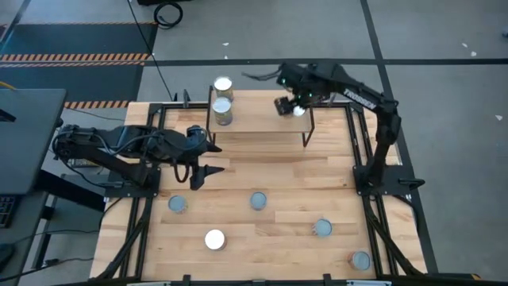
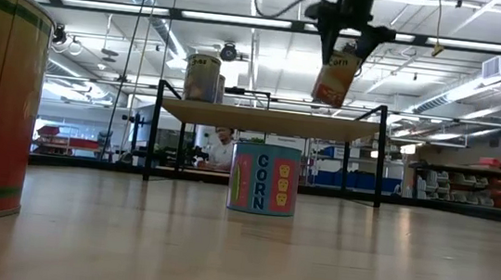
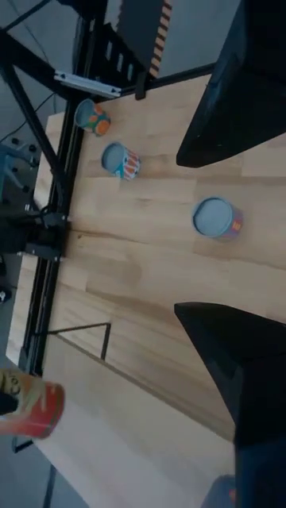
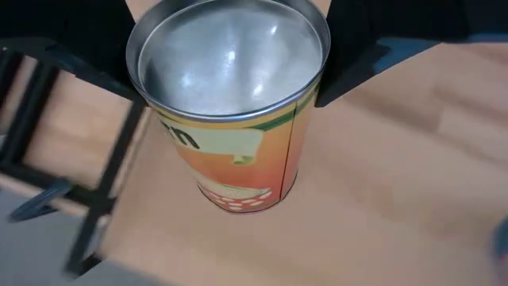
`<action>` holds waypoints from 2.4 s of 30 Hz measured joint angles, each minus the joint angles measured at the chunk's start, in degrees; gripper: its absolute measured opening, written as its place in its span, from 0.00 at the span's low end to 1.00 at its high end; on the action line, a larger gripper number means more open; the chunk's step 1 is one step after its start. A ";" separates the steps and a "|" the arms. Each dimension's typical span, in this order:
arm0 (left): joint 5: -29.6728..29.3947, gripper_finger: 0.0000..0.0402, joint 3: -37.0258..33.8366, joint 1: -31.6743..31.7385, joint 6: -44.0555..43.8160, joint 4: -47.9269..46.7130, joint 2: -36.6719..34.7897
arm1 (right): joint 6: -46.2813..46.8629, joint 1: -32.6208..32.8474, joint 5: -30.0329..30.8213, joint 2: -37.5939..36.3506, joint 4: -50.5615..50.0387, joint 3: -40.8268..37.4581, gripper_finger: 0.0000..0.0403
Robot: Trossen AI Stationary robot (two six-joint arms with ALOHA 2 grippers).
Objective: Pick and place cans onto a shelf
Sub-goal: Put the top canned corn on the shelf
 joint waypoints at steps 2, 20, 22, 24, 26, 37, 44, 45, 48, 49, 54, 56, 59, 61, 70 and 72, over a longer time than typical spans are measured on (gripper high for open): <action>-0.86 0.74 0.00 0.00 0.00 0.05 0.00 | -2.72 -3.23 0.32 0.44 0.36 0.00 0.79; -4.00 0.74 -0.02 8.38 4.99 4.36 -2.90 | -12.60 -15.10 -5.88 5.75 8.03 -0.08 0.85; -4.35 0.74 0.00 9.14 5.30 4.78 -3.39 | -12.57 -15.12 -5.84 6.00 9.85 -0.09 0.86; -4.59 0.74 -0.04 9.74 5.28 3.92 -4.08 | -12.55 -15.31 -6.18 6.06 9.91 -0.15 0.86; -4.66 0.74 -0.02 9.92 5.28 4.17 -4.48 | -12.51 -15.75 -7.15 6.02 10.29 -0.15 0.87; -4.78 0.74 -0.02 9.87 4.45 2.72 -6.42 | -12.49 -15.94 -6.16 6.02 10.05 -0.15 0.89; -4.77 0.74 -0.02 9.06 3.35 2.82 -6.43 | -13.00 -14.77 -5.75 4.89 9.44 -0.06 0.88; -4.75 0.74 -0.02 8.98 3.29 2.80 -6.43 | -12.97 -14.37 -5.05 4.46 8.95 -0.06 0.88; -4.79 0.74 -0.02 8.81 3.00 2.80 -6.43 | -12.60 -12.92 -1.62 2.05 5.40 -0.06 0.88; -4.77 0.74 -0.02 8.81 2.95 2.80 -6.43 | -12.49 -12.09 -0.35 1.02 3.98 -0.06 0.88; -4.77 0.74 -0.02 8.81 2.67 2.89 -6.82 | -11.61 -3.22 4.10 -4.92 0.74 -0.04 0.88; -4.77 0.74 -0.02 8.81 2.64 2.89 -7.04 | -10.07 2.86 4.47 -7.36 0.63 0.00 0.88; -4.79 0.74 -0.02 8.81 2.56 2.97 -7.26 | -6.91 14.12 5.49 -9.85 0.68 0.00 0.88; -4.79 0.74 -0.02 8.81 2.55 2.83 -7.17 | -4.15 22.37 6.84 -10.61 0.97 0.00 0.88; -4.79 0.74 -0.02 8.76 -1.67 4.86 -8.97 | 13.31 45.76 19.17 -9.54 1.30 0.00 0.88; -4.79 0.74 -0.02 8.76 -3.01 7.08 -9.76 | 14.01 47.14 20.89 -9.65 2.00 0.00 0.88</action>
